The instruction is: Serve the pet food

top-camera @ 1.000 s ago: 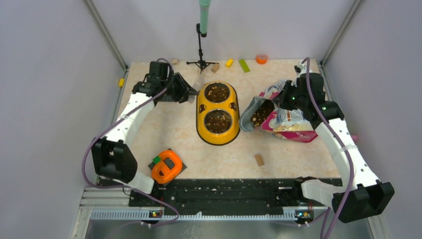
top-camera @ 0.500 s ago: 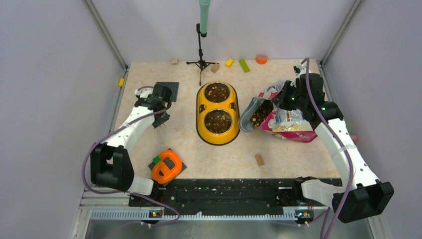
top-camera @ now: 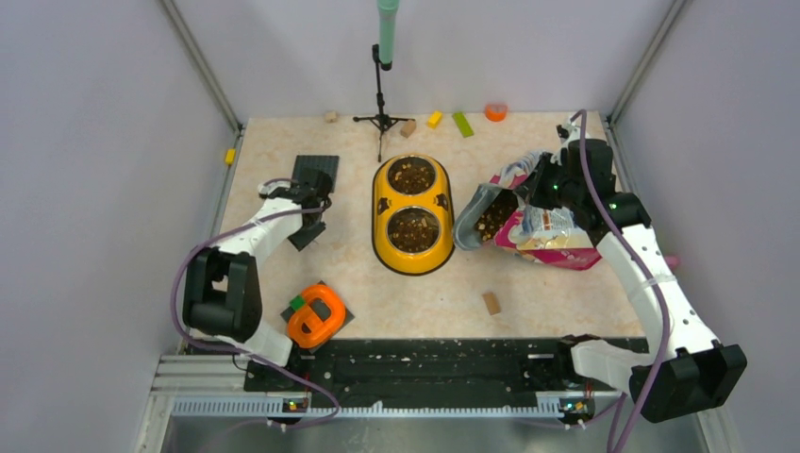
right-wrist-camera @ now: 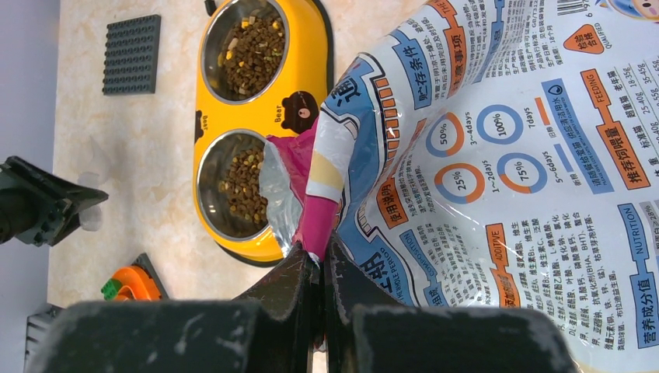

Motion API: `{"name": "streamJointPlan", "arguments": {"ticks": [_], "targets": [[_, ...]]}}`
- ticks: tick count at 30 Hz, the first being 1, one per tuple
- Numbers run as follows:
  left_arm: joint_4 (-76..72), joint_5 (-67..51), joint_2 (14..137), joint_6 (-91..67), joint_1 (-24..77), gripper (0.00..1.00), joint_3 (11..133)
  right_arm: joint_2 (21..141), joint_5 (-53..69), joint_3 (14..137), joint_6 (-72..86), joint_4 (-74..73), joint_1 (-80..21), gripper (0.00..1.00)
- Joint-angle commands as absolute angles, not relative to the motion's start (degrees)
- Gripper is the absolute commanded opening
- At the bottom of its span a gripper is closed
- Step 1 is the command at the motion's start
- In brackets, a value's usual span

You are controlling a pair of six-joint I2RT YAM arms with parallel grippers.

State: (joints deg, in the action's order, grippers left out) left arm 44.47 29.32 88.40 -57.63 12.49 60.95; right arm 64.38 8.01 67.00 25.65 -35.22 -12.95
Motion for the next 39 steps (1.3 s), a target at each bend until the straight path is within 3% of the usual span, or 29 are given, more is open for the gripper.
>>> {"name": "streamJointPlan", "arguments": {"ticks": [1, 3, 5, 8, 11, 13, 15, 20, 26, 39], "targets": [[44.90, 29.88, 90.39, -61.47, 12.13, 0.63, 64.16, 60.88, 9.87, 68.89, 26.93, -27.11, -13.13, 0.00], [45.08, 28.02, 90.20, -59.23, 12.04, 0.87, 65.37, 60.89, 9.68, 68.99, 26.75, -27.34, -13.15, 0.00], [45.14, 26.56, 89.00, -56.25, 11.97, 0.91, 66.62, 60.77, 9.52, 69.29, 26.56, -27.68, -13.11, 0.00], [43.88, 23.71, 85.20, -48.76, 12.01, 0.92, 68.85, 60.52, 9.17, 69.99, 25.91, -28.53, -13.12, 0.00], [38.07, 9.59, 80.65, -37.95, 13.06, 0.92, 70.61, 60.05, 9.14, 70.48, 24.84, -29.80, -13.16, 0.00], [32.86, -1.01, 78.77, -33.57, 16.37, 0.86, 70.52, 59.58, 8.79, 70.80, 23.84, -31.24, -13.17, 0.00], [31.69, -4.66, 79.22, -28.44, 22.34, 0.86, 73.33, 58.79, 8.09, 71.00, 23.10, -33.03, -13.14, 0.00], [32.25, -10.64, 86.16, -14.44, 37.30, 0.87, 85.57, 56.98, 6.60, 71.51, 21.27, -38.03, -13.10, 0.00], [22.46, -13.38, 92.39, -17.30, 46.59, 0.88, 86.21, 54.36, 3.34, 70.97, 22.03, -40.68, -13.18, 0.00], [13.18, -14.35, 101.50, -14.90, 50.86, 0.92, 90.00, 54.43, 3.74, 71.66, 22.34, -41.22, -13.15, 0.00]]}}
